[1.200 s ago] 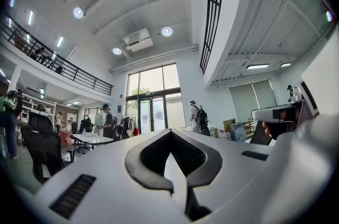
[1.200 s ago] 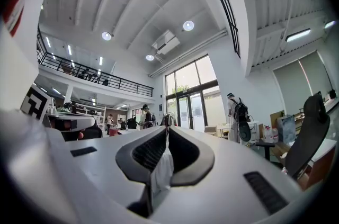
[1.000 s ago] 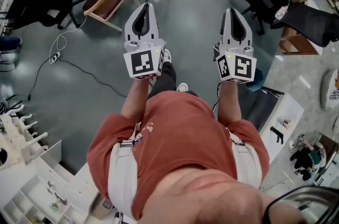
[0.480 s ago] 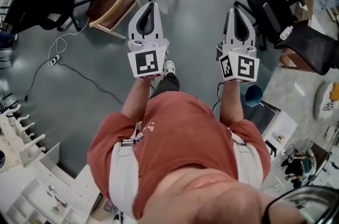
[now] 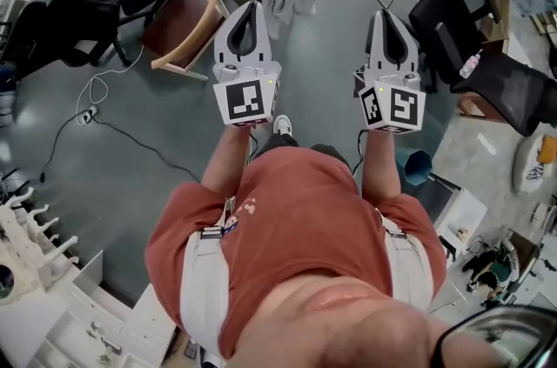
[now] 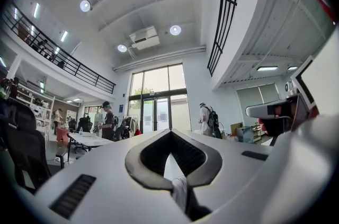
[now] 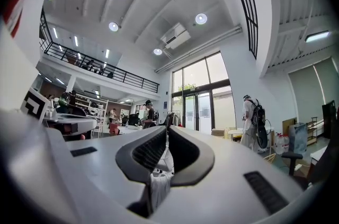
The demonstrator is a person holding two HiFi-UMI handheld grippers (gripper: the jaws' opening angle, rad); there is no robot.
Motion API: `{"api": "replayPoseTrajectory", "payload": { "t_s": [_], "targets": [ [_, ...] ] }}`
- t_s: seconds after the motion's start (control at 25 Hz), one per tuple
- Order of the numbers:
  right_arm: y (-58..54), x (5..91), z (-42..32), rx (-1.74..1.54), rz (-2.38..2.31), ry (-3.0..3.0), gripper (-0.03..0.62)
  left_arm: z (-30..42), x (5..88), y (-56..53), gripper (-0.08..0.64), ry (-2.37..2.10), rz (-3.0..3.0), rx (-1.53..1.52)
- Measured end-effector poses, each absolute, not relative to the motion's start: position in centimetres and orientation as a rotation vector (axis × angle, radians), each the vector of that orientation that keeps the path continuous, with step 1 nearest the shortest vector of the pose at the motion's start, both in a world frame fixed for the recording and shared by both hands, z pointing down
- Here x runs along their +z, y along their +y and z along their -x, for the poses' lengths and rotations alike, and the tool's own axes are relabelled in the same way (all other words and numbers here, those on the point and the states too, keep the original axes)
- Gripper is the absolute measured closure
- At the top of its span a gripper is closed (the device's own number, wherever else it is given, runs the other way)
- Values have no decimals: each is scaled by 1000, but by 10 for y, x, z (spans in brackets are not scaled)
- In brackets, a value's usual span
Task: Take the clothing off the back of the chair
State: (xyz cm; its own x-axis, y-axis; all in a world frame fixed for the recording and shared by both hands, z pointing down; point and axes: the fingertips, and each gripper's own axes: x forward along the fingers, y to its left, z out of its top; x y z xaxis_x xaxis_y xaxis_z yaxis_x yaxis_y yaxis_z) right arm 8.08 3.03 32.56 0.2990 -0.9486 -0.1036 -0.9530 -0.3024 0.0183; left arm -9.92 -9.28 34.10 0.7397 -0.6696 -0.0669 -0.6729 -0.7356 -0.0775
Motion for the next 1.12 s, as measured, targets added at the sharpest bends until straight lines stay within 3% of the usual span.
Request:
{"api": "replayPoseTrajectory", "payload": {
  "t_s": [0.72, 1.12],
  "targets": [
    [-40, 333, -100, 150, 2399, 1884, 563, 88, 339, -143, 546, 1165, 2769, 92],
    [-103, 328, -163, 113, 2297, 2008, 563, 29, 319, -186, 546, 1287, 2680, 141]
  ]
}}
